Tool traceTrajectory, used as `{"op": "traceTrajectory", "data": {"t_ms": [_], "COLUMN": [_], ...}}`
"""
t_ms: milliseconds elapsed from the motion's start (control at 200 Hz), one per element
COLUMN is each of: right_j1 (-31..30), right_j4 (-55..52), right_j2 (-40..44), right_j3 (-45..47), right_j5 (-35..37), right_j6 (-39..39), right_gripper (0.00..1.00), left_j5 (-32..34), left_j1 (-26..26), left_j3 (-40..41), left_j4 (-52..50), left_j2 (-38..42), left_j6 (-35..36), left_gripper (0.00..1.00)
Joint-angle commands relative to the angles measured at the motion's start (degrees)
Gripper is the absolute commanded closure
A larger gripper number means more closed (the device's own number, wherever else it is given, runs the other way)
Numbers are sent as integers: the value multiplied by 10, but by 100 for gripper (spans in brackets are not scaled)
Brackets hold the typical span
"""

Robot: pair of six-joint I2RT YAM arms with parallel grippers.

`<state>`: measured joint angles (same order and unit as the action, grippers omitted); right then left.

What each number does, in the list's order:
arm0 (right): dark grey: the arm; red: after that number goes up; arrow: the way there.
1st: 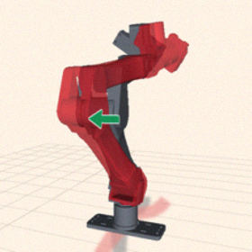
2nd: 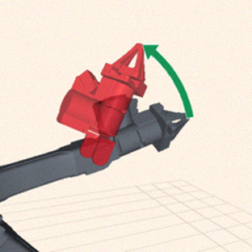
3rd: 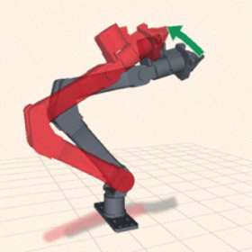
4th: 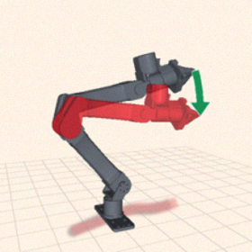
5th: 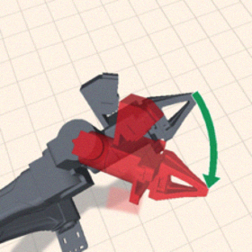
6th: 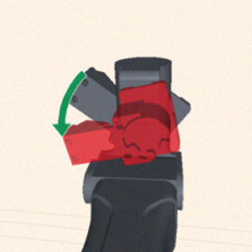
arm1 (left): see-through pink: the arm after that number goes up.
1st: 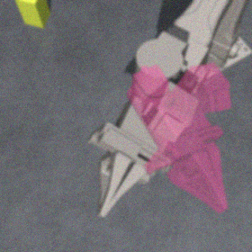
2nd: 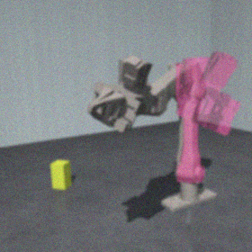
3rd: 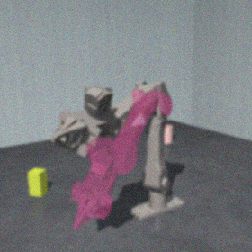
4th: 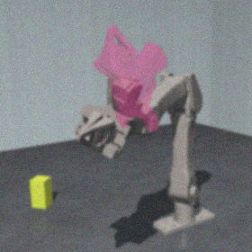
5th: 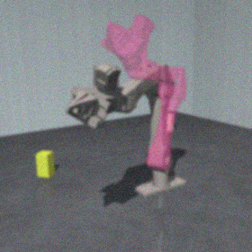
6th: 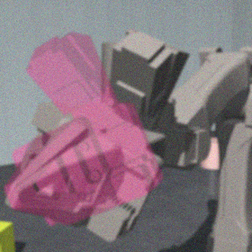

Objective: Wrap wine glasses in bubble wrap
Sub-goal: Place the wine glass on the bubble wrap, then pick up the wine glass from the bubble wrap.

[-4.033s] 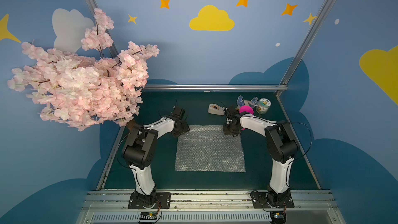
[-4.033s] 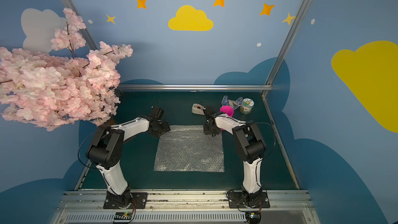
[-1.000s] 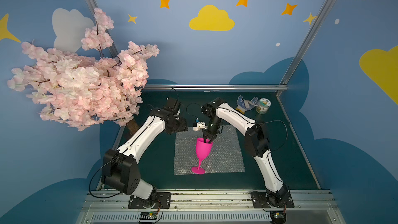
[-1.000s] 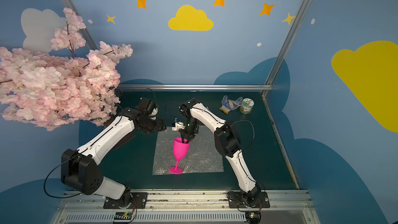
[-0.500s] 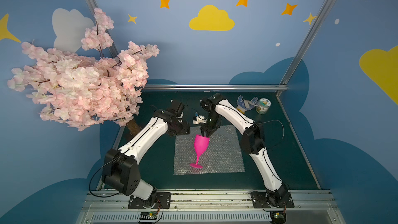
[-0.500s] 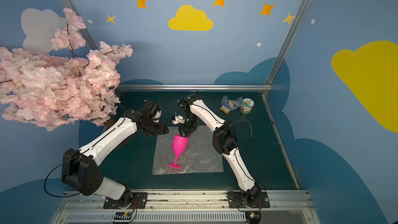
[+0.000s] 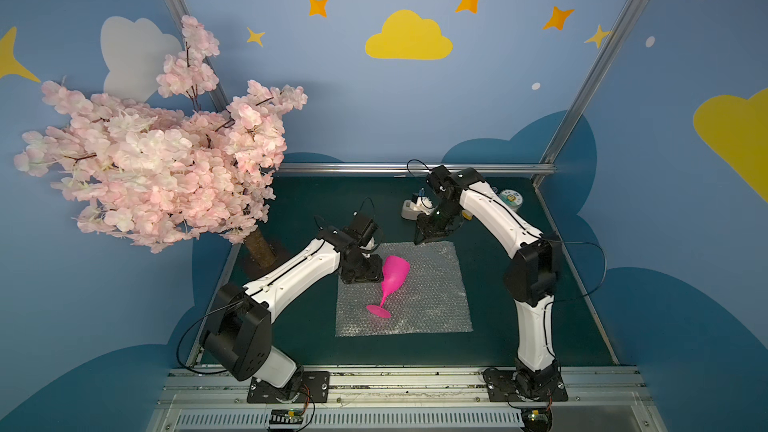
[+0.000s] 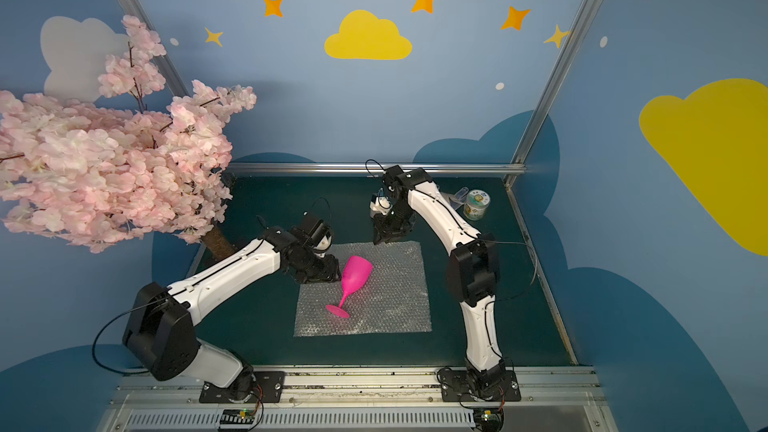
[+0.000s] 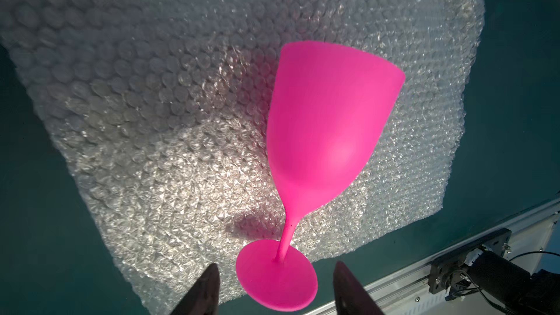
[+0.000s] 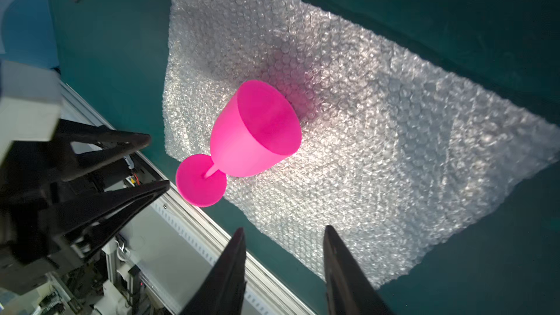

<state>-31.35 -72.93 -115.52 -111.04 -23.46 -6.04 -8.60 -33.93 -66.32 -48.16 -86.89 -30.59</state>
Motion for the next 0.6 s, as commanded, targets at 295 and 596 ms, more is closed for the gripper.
{"op": "traceTrajectory", "data": {"t_ms": [295, 596], "right_j1": [16, 33], "right_j4": [161, 177], "right_j2": [124, 147], "right_j3": [211, 234], "right_j5": [10, 4], "right_j6": [-116, -122], "right_gripper": [66, 69], "left_j5": [65, 92], "left_j1": [-89, -111], "left_j3": [25, 18], "left_j4": [13, 39], "left_j2": [-49, -112], "left_j6": [-31, -48], "left_gripper": [56, 66]}}
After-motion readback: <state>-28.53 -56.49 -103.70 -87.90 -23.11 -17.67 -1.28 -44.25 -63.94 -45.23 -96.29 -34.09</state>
